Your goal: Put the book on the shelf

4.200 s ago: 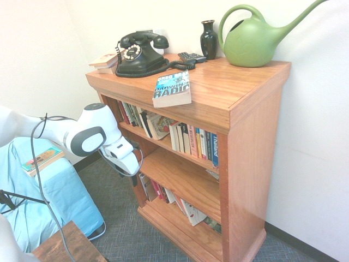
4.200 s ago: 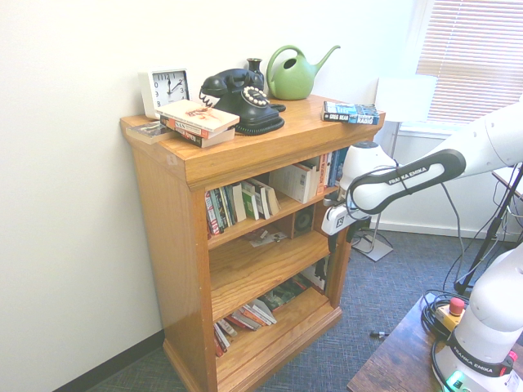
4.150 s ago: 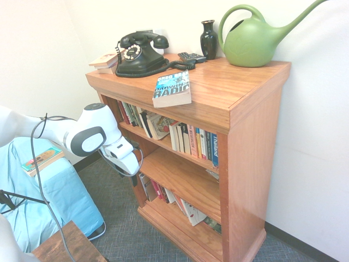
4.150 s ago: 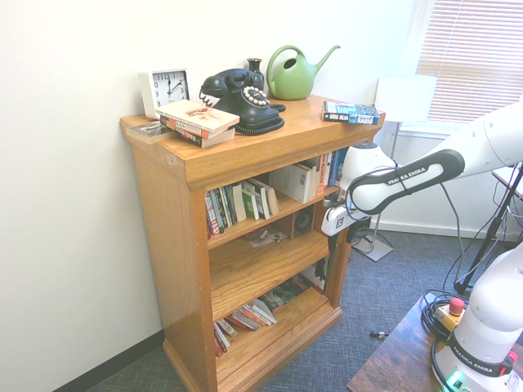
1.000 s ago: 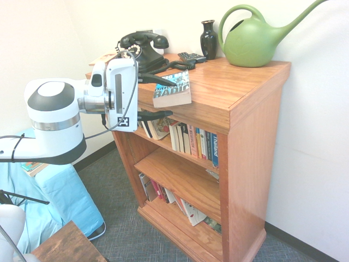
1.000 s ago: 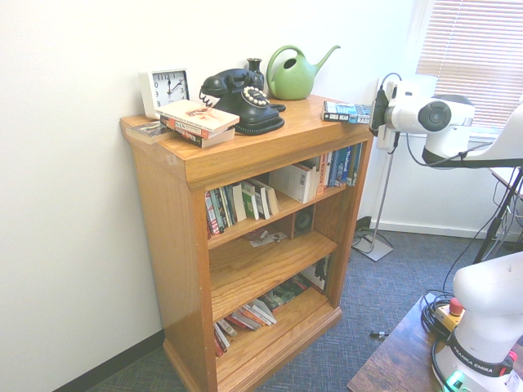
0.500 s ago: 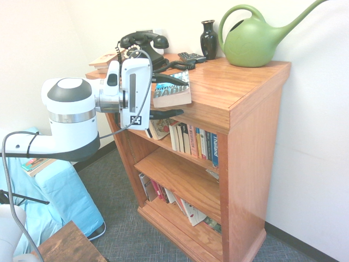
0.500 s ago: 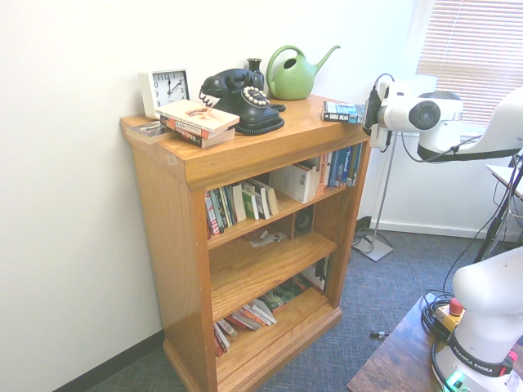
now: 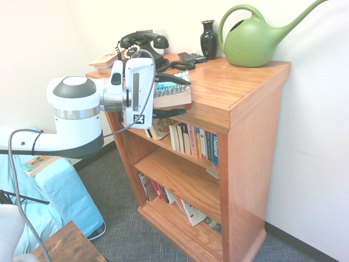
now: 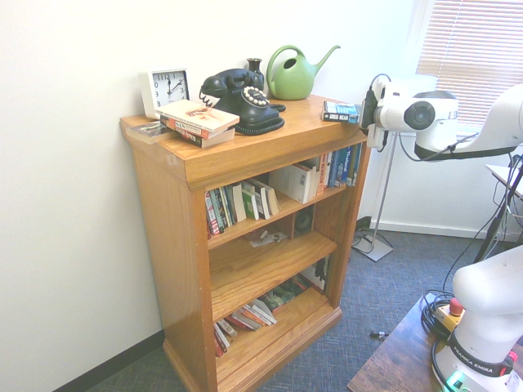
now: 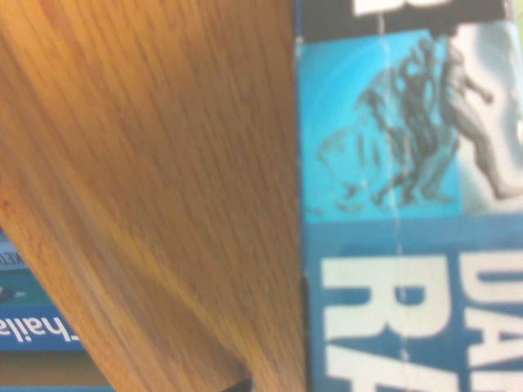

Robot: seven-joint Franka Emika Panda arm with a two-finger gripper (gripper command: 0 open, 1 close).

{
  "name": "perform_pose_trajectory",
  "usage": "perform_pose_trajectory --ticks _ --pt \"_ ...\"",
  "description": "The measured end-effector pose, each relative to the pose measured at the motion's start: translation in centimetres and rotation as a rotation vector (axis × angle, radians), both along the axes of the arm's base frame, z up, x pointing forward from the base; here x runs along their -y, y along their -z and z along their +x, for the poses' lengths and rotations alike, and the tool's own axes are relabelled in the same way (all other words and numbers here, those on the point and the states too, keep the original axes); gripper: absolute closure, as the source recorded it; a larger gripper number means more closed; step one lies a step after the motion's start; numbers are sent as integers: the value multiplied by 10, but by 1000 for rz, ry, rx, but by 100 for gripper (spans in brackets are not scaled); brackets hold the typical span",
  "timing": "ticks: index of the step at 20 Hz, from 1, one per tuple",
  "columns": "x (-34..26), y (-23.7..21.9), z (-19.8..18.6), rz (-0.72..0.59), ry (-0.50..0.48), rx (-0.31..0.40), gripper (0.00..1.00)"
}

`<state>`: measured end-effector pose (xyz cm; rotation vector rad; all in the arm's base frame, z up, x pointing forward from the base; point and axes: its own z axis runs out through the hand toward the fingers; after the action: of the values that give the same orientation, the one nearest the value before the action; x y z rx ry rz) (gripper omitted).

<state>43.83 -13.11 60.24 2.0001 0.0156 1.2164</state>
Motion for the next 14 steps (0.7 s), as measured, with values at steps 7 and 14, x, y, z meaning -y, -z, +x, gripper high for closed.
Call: perform_pose_trajectory --ticks 7,14 --pt "5 -2 -1 18 38 26 100" --pt "7 -2 -1 26 52 37 100"
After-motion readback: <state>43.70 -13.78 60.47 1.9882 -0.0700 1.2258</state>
